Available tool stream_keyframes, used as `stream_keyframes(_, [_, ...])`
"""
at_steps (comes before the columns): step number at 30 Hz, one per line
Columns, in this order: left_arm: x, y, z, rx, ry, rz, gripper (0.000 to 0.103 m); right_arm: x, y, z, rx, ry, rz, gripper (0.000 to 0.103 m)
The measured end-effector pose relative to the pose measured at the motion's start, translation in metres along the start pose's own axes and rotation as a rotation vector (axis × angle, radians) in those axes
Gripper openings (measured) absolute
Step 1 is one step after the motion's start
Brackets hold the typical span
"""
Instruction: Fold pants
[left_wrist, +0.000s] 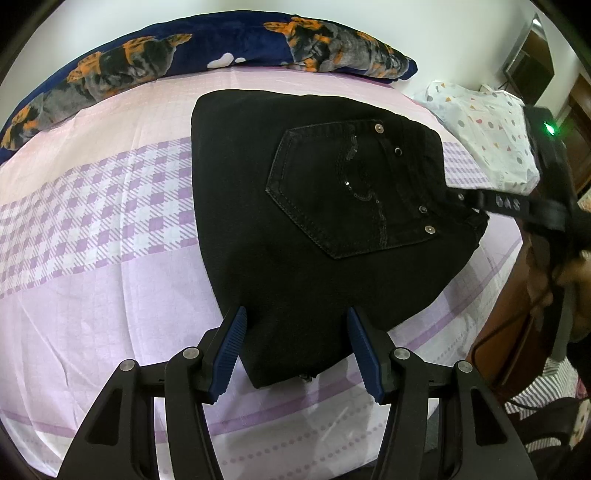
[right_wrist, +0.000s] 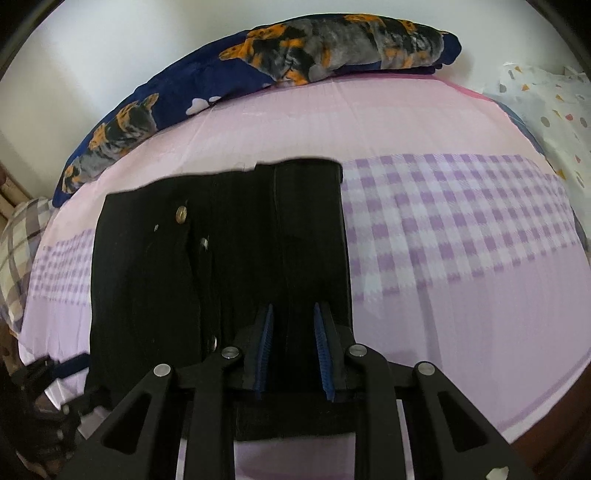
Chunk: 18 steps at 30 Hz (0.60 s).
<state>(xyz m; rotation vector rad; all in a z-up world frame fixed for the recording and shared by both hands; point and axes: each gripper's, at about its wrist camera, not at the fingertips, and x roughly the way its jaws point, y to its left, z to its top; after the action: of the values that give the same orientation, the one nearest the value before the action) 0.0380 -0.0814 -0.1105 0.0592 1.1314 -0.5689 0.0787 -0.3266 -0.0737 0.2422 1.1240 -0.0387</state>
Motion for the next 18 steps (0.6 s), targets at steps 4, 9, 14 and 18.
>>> stream_keyframes(4, [-0.001, 0.002, 0.000, -0.003, 0.000, -0.005, 0.057, -0.005, -0.003, -0.007, 0.005, -0.005, 0.016, 0.022])
stream_keyframes(9, [-0.008, 0.015, 0.002, -0.057, -0.016, -0.057, 0.057, -0.007, -0.012, -0.001, 0.041, 0.015, 0.136, 0.037])
stream_keyframes(14, [-0.021, 0.049, 0.006, -0.187, -0.050, -0.118, 0.057, -0.017, -0.015, 0.000, 0.010, 0.008, 0.175, 0.040])
stream_keyframes(18, [-0.018, 0.072, 0.011, -0.270, -0.026, -0.136, 0.057, -0.026, -0.027, 0.000, 0.028, -0.007, 0.207, 0.044])
